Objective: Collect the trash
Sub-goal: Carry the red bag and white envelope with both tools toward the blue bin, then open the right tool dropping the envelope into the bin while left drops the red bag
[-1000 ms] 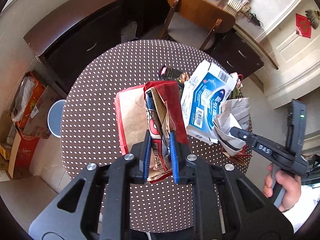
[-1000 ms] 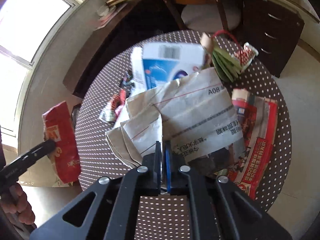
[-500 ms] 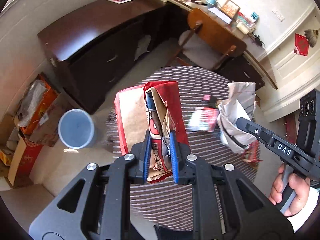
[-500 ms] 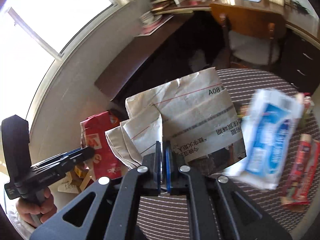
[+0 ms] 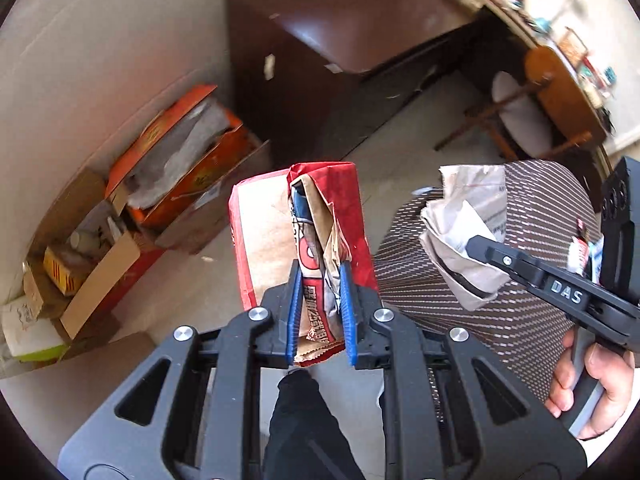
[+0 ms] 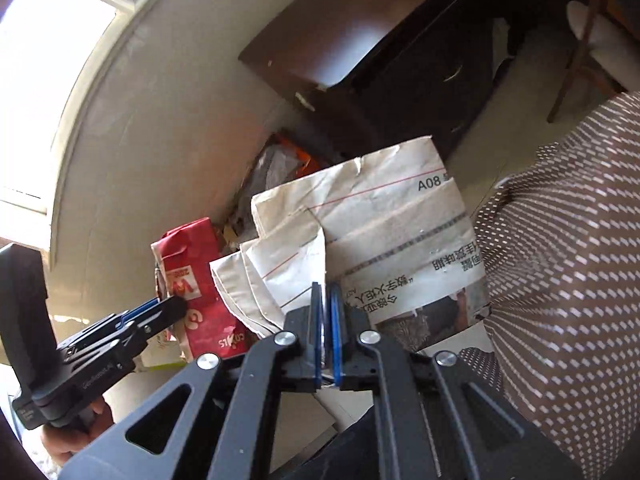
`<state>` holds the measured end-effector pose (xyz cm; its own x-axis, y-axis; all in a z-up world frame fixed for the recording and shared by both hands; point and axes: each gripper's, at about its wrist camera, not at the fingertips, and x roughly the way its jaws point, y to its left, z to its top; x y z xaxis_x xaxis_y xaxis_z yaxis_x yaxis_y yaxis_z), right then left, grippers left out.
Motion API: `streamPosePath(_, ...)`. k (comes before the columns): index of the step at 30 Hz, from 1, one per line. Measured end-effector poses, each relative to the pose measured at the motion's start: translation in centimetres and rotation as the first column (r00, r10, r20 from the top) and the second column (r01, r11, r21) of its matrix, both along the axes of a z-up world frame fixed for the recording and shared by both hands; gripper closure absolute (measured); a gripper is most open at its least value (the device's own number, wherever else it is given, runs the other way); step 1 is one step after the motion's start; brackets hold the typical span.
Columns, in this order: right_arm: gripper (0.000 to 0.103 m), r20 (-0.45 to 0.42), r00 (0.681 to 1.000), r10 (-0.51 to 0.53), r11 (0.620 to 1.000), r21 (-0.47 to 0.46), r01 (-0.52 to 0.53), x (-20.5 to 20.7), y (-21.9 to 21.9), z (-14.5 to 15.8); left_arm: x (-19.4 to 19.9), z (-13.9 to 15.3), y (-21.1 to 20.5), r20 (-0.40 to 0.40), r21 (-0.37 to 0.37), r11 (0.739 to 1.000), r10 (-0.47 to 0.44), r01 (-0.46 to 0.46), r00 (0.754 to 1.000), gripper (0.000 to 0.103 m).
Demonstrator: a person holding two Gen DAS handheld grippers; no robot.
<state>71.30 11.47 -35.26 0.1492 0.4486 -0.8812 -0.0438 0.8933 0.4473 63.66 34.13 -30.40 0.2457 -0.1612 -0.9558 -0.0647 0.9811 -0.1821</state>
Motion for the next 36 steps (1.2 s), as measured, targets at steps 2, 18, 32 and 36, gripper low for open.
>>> streamPosePath(2, 0.099, -0.015, 0.999, 0.03, 0.999, -0.033, -0.03, 1.6, 2.5, -1.3, 0.6, -1.3, 2.1, -0.018, 0.002, 0.999, 0.034, -0.034, 0.999, 0.086)
streamPosePath(18, 0.063, -0.004, 0.997, 0.072, 0.984, -0.161, -0.072, 5.6, 8.9, -4.1, 3.9, -4.5, 5.8, -0.076, -0.026, 0.995, 0.092, -0.094, 0.993, 0.085)
streamPosePath(32, 0.051, 0.079, 0.997, 0.025, 0.977, -0.214, -0.007, 3.0, 6.0, -0.1, 6.9, -4.2, 1.8, -0.112, -0.007, 1.0, 0.003, -0.003, 0.994, 0.085)
streamPosePath(36, 0.048, 0.11, 0.994, -0.007, 0.978, -0.208, 0.03, 2.9, 4.8, 1.4, 7.9, -3.5, 0.9, -0.103, 0.007, 1.0, -0.023, 0.024, 0.994, 0.084)
